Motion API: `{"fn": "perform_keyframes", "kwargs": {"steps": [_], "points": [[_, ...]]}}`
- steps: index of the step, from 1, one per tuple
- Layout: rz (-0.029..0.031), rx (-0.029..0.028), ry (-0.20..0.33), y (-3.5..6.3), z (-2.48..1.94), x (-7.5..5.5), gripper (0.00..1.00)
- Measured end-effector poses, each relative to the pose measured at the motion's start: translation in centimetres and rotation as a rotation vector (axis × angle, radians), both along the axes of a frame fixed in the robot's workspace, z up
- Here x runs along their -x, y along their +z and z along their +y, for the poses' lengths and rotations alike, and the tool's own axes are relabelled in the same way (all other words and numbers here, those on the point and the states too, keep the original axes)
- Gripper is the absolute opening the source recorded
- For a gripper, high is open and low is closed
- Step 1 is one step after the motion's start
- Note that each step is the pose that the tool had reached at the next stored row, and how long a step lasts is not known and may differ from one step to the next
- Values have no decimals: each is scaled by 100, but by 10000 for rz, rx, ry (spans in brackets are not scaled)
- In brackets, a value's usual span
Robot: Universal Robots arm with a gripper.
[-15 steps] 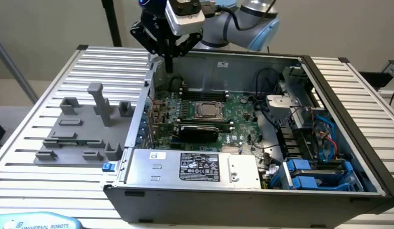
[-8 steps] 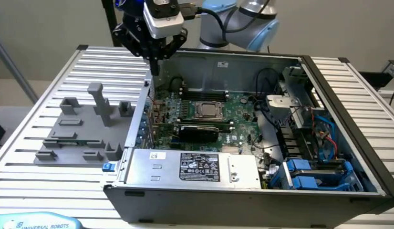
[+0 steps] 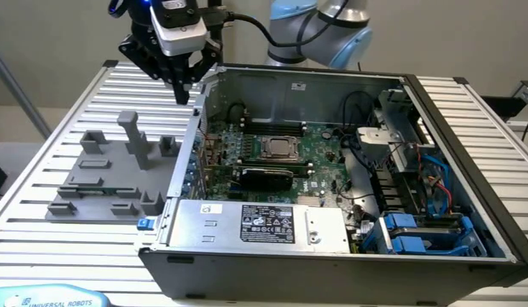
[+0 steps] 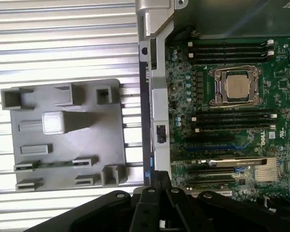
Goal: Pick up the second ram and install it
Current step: 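Reach for the second ram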
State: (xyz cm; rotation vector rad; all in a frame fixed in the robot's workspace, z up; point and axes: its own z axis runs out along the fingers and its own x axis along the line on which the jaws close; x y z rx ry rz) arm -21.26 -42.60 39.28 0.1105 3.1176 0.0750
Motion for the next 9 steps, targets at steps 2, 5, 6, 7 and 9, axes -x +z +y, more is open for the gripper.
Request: {"fn": "perform_keyframes", "kwargs": {"steps": [2,5,6,7,9], "points": [[0,0,1,-6,-9,89,11],[0,0,0,-20,-16,229,11],[1,1,1,-24,-19,274,11],[0,1,1,-29,-21,318,11],[0,0,0,-40,-25,409,11]]}}
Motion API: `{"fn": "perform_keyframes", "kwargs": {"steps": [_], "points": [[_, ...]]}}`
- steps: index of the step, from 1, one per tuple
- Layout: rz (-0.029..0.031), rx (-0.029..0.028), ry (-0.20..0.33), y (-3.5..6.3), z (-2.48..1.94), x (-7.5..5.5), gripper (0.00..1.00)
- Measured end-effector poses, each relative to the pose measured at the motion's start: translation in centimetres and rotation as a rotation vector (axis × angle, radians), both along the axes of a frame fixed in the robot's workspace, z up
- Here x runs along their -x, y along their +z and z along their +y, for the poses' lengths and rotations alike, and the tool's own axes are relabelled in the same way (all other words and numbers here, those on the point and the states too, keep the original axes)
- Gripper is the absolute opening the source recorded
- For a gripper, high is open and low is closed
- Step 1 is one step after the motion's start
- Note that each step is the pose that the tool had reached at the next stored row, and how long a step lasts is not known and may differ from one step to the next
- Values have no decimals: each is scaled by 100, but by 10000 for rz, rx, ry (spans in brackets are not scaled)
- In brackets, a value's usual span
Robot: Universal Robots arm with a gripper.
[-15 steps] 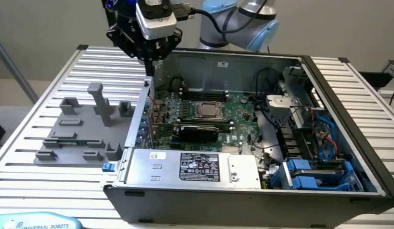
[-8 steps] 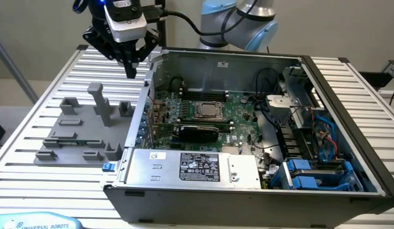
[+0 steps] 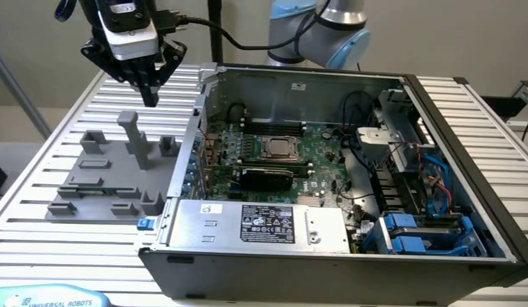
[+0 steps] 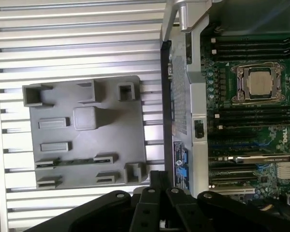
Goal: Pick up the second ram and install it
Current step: 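Reach for the second ram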
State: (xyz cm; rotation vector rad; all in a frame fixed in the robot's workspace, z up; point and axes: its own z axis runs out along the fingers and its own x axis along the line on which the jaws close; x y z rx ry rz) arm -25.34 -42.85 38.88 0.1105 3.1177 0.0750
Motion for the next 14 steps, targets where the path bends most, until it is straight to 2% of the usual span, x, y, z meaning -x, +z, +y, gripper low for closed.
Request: {"fn": "perform_keyframes", "kwargs": {"steps": [7,14], "points": [[0,0,0,-57,-7,319,11],[0,3,1,-164,-7,636,11]]}}
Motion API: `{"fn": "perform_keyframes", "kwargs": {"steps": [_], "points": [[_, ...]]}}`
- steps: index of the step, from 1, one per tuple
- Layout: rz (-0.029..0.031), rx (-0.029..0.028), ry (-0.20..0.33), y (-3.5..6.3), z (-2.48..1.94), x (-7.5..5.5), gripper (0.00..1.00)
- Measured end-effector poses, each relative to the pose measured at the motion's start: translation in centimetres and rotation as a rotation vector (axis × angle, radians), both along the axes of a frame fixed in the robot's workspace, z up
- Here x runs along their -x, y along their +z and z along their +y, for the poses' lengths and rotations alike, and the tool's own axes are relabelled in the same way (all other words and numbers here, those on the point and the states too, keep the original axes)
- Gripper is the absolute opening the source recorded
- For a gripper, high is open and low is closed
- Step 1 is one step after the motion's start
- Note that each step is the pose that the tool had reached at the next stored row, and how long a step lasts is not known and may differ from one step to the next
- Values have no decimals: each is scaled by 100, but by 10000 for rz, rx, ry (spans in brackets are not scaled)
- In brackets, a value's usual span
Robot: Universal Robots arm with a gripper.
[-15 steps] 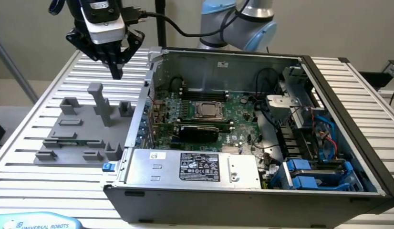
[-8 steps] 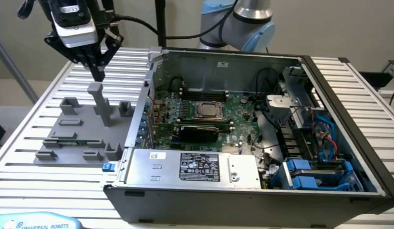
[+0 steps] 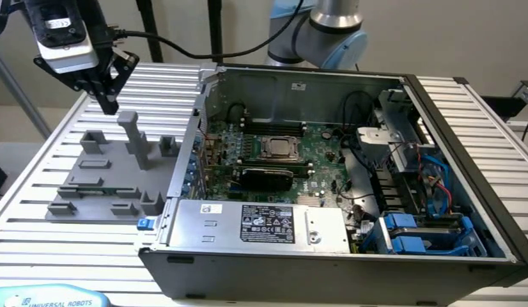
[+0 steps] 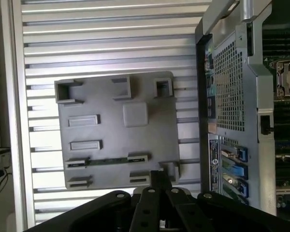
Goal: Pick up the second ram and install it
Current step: 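Reach for the second ram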
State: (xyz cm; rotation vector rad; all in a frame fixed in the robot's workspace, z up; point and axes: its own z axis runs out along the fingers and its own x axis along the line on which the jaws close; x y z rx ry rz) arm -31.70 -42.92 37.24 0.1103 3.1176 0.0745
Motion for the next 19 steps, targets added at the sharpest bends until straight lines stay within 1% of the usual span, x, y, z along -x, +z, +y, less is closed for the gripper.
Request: {"fn": "perform_keyframes", "kwargs": {"steps": [8,13,15,19], "points": [[0,20,-1,-145,0,363,11],[0,21,11,-237,0,590,11],[1,21,49,-272,0,656,11],[4,21,192,-321,0,743,11]]}}
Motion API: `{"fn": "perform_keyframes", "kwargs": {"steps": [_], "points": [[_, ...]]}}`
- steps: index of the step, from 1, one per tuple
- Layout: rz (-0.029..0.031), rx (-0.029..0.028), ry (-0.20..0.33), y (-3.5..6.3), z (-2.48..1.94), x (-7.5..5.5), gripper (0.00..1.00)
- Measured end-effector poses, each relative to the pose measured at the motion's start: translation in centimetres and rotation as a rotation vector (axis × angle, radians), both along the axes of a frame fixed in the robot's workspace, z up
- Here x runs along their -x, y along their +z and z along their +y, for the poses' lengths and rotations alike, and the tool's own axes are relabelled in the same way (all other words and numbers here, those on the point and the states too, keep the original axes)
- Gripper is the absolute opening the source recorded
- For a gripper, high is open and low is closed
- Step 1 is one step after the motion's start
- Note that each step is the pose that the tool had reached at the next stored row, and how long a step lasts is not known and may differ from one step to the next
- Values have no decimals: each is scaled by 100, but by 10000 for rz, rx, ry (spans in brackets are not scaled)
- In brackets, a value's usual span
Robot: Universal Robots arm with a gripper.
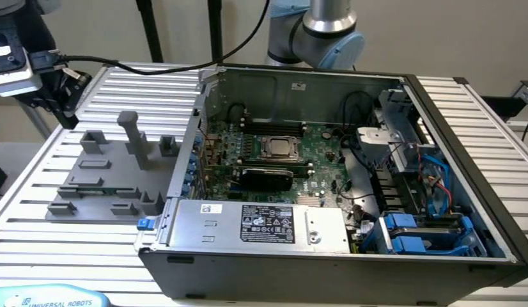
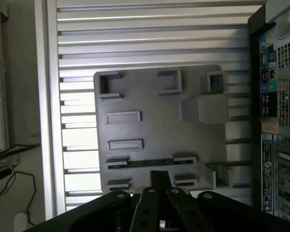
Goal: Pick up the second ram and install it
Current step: 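Reach for the second ram, then pick up the second ram and move it above second insertion slot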
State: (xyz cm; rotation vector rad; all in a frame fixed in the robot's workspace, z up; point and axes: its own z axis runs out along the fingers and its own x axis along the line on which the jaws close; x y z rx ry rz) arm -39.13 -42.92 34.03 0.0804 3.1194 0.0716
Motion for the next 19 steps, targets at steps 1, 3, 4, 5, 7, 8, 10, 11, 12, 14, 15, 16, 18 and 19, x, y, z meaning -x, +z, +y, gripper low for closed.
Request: {"fn": "perform_keyframes", "kwargs": {"steps": [1,3,4,5,7,8,10,11,12,14,15,16,18,19], "points": [[4,0,34,-5,0,12,11],[7,0,41,-6,0,14,11],[8,0,41,-6,0,15,11],[9,0,41,-6,0,15,11],[10,0,41,-5,0,15,11],[9,0,41,-5,0,15,11],[9,0,41,-5,0,15,11],[9,0,41,-6,0,15,11],[10,0,41,-5,0,15,11],[9,0,41,-6,0,15,11],[10,0,41,-6,0,15,11],[9,4,41,-6,1,15,11],[10,8,229,-7,1,15,11],[9,8,407,-8,2,15,11]]}}
